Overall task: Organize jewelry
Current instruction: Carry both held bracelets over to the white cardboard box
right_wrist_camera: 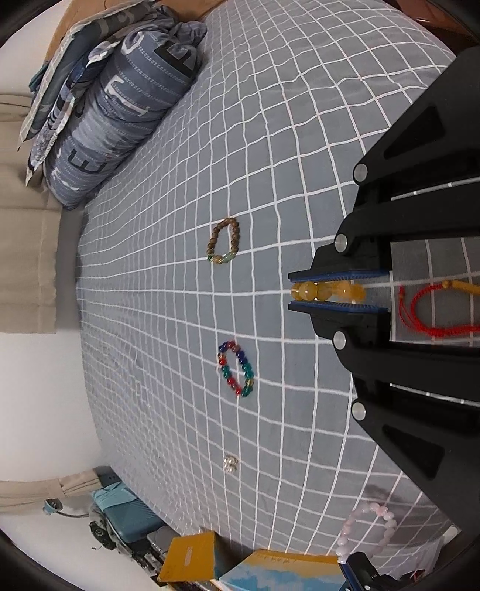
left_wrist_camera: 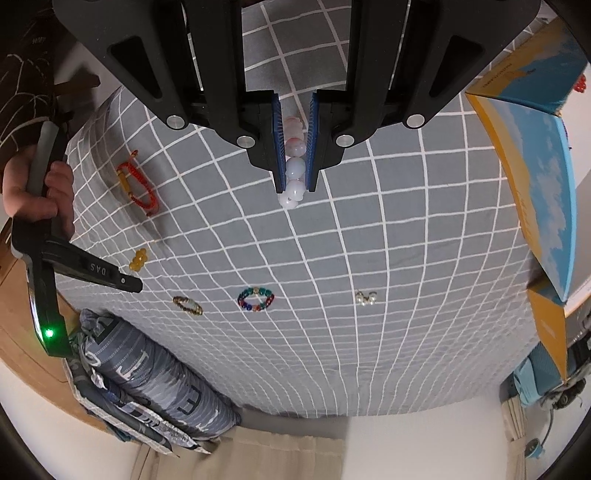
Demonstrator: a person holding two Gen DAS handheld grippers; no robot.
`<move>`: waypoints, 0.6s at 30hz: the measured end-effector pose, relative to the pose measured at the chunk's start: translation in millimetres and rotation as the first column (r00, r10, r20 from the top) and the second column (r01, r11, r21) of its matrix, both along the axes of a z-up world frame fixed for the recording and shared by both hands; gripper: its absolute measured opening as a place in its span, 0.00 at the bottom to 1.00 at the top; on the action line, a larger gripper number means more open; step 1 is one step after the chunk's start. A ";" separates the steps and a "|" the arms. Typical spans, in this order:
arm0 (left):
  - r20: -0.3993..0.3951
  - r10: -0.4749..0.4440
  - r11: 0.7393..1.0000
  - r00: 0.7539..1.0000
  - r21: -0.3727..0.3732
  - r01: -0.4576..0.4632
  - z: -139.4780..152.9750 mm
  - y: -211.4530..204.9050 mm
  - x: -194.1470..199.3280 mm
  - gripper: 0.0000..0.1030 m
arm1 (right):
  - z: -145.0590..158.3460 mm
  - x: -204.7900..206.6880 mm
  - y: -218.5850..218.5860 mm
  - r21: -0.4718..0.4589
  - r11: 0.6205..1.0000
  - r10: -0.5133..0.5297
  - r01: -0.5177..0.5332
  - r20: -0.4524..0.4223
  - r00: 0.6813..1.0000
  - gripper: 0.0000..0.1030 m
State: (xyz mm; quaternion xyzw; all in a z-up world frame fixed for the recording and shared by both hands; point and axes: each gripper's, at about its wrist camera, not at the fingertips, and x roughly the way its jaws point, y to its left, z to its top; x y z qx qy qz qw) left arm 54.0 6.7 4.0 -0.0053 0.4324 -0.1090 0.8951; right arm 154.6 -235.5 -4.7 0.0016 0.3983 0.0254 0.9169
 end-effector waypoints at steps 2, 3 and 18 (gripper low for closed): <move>0.008 0.004 1.000 1.000 0.008 -0.004 3.5 -0.1 0.8 0.10 | 3.2 -2.4 3.1 0.001 1.000 0.004 -0.004 0.008 1.000 0.09; 0.011 0.006 1.000 1.000 0.009 -0.006 4.9 0.6 1.1 0.10 | 5.7 -4.1 5.1 0.003 1.000 0.007 -0.007 0.012 1.000 0.09; 0.088 0.077 0.996 0.993 0.044 -0.081 43.9 27.0 4.2 0.10 | 46.9 -13.9 41.9 0.011 0.997 0.079 -0.081 0.088 0.993 0.09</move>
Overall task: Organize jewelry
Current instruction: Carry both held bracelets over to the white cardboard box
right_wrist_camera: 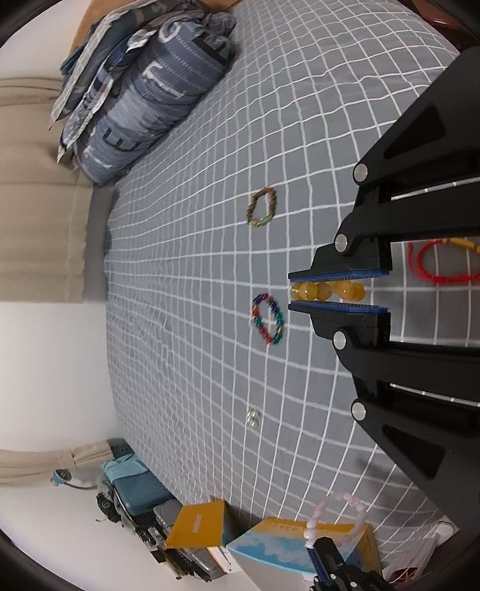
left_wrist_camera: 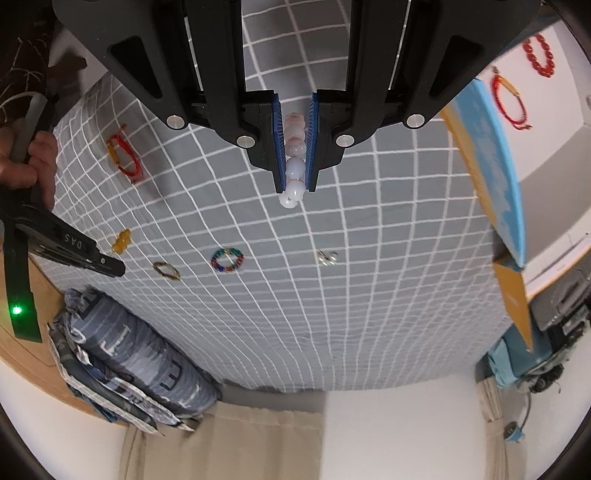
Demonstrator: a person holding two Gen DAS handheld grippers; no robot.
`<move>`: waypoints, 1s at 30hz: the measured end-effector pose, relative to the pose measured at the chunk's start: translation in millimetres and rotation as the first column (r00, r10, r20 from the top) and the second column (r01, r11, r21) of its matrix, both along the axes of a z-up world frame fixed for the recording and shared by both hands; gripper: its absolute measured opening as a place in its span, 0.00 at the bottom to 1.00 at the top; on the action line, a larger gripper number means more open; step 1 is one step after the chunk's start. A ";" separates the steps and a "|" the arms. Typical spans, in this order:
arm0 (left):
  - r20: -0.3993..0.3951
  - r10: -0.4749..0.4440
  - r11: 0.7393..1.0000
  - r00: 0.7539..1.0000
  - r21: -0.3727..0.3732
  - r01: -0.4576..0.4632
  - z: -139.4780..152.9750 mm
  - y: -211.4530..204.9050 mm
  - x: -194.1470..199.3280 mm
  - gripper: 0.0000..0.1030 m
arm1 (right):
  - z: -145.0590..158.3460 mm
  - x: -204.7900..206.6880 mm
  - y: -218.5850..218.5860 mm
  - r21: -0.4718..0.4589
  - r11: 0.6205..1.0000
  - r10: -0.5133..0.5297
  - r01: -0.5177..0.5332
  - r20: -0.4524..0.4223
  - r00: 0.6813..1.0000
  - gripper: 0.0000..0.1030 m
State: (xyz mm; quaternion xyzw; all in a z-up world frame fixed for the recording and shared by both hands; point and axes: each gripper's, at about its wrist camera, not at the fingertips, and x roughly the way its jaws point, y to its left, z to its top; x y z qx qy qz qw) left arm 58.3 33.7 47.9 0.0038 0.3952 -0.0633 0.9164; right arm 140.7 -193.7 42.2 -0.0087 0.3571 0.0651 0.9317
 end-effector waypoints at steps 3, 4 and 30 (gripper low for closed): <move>0.017 0.025 1.000 1.000 0.006 -0.025 10.7 10.7 -1.1 0.10 | 9.0 0.6 11.4 0.000 1.000 0.023 -0.023 0.014 1.000 0.09; 0.024 0.035 0.999 0.999 0.009 -0.035 15.6 15.5 -1.6 0.10 | 11.6 1.1 15.2 0.002 1.000 0.030 -0.030 0.017 0.999 0.09; 0.114 0.401 0.912 0.909 0.039 -0.408 92.3 176.5 -60.8 0.10 | 82.8 2.0 223.4 0.008 0.922 0.386 -0.388 0.075 0.920 0.09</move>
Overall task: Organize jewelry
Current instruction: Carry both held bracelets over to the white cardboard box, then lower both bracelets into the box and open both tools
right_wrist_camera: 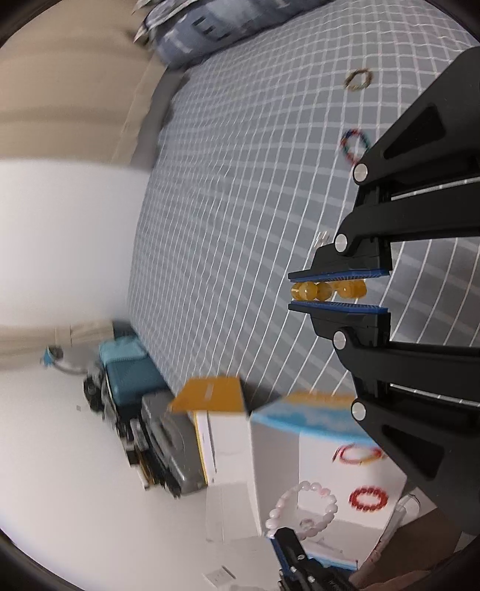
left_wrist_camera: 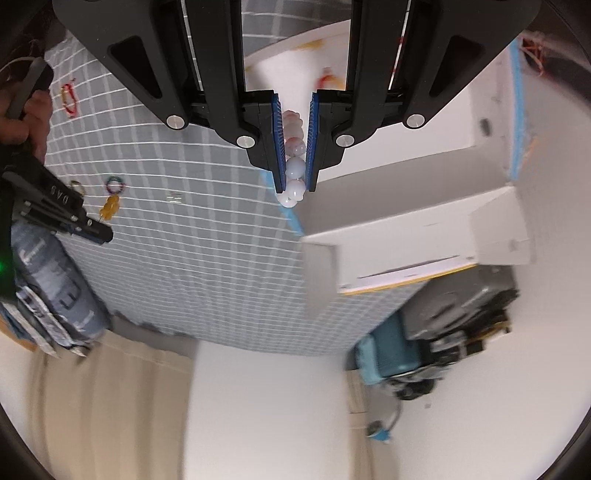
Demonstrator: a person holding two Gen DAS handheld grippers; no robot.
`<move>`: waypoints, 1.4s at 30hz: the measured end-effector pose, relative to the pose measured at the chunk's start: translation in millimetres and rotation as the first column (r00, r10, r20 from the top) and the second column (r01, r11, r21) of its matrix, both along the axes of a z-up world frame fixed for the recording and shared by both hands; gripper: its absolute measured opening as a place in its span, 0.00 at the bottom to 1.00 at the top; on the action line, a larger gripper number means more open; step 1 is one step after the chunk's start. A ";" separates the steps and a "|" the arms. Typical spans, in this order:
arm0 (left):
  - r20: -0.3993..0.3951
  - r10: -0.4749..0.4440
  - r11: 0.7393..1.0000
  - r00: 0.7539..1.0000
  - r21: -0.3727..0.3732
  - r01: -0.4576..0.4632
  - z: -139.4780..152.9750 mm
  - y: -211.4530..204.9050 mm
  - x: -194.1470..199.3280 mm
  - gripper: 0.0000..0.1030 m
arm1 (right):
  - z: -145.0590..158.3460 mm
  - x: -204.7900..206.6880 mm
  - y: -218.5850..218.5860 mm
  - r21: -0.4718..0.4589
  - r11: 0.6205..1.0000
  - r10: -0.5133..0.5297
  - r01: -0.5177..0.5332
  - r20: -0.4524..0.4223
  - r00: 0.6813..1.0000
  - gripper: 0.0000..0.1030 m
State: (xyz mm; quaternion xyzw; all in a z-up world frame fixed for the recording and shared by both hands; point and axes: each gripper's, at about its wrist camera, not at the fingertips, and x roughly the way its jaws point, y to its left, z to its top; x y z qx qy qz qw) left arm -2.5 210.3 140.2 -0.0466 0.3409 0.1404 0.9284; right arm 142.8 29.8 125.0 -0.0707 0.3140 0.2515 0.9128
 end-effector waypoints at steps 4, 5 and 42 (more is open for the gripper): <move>0.001 0.084 0.996 0.996 0.018 -0.084 3.5 33.8 -21.1 0.10 | 7.8 -10.1 47.0 0.004 0.997 0.078 -0.078 0.007 0.997 0.09; 0.000 0.109 0.994 0.994 0.016 -0.109 3.3 44.5 -27.1 0.10 | 8.8 -13.3 60.5 0.003 0.995 0.102 -0.102 0.007 0.995 0.09; -0.271 0.299 0.942 0.915 -0.072 -0.329 -112.7 152.1 -61.5 0.10 | -117.0 -61.3 228.5 -0.124 0.943 0.257 -0.310 -0.324 0.910 0.09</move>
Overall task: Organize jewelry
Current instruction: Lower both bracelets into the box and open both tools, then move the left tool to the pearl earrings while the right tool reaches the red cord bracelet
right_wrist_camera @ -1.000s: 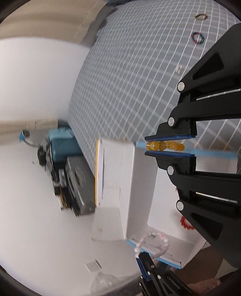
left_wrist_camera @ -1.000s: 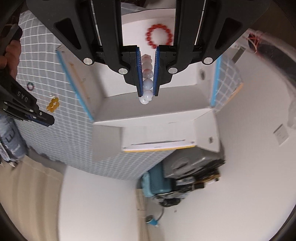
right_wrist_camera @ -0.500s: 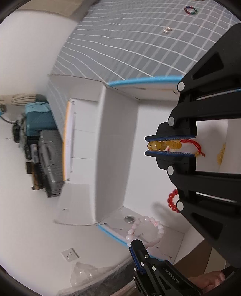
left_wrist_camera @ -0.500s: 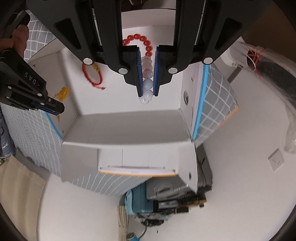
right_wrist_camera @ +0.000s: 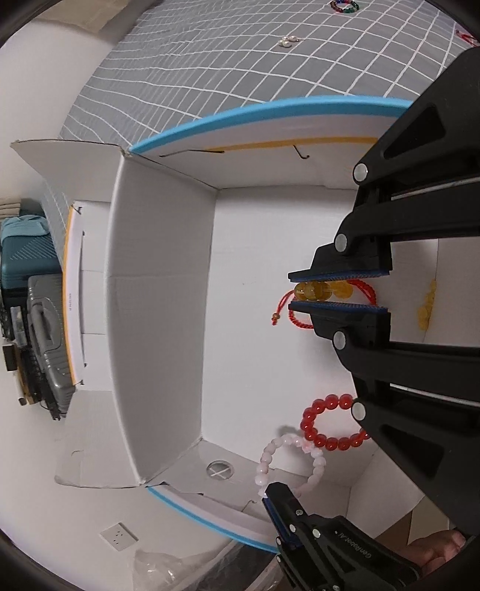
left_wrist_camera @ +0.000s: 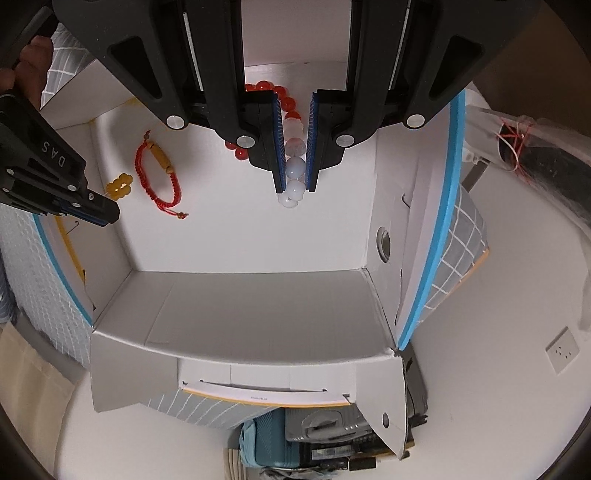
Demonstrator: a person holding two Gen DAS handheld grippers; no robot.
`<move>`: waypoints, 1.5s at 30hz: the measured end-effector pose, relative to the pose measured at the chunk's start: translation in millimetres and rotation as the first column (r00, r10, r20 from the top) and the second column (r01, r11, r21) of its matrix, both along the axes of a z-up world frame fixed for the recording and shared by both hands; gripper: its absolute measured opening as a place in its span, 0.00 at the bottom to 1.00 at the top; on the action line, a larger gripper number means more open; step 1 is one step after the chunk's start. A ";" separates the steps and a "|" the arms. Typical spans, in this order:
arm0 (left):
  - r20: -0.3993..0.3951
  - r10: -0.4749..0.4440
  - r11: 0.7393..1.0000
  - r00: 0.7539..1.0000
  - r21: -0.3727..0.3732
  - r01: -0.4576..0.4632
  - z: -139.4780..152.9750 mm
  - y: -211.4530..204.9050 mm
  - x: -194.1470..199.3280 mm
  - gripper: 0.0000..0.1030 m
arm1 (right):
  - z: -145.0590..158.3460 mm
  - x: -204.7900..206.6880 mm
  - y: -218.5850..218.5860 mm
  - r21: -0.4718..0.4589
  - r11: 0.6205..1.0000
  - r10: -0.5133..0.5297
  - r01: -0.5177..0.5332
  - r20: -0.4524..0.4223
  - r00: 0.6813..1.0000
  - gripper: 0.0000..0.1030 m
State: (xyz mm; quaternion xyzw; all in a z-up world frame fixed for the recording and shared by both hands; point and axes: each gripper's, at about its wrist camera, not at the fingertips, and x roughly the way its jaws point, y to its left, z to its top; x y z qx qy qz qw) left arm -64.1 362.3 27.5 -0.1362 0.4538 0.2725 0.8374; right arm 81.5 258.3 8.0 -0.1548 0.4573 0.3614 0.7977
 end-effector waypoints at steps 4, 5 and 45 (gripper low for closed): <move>-0.017 -0.003 1.000 1.000 0.002 0.003 -3.5 -1.2 0.8 0.10 | 0.1 -1.0 1.3 -0.006 1.000 -0.001 0.001 0.005 1.000 0.10; -0.020 -0.002 1.000 1.000 0.004 0.002 -3.9 -1.4 0.5 0.11 | 0.3 -1.2 0.6 -0.006 1.000 0.000 0.000 0.006 1.000 0.11; 0.106 -0.051 0.996 0.993 0.078 0.042 44.9 -54.1 22.6 0.95 | 68.7 3.1 -89.6 0.090 0.992 -0.101 0.084 0.206 0.973 0.92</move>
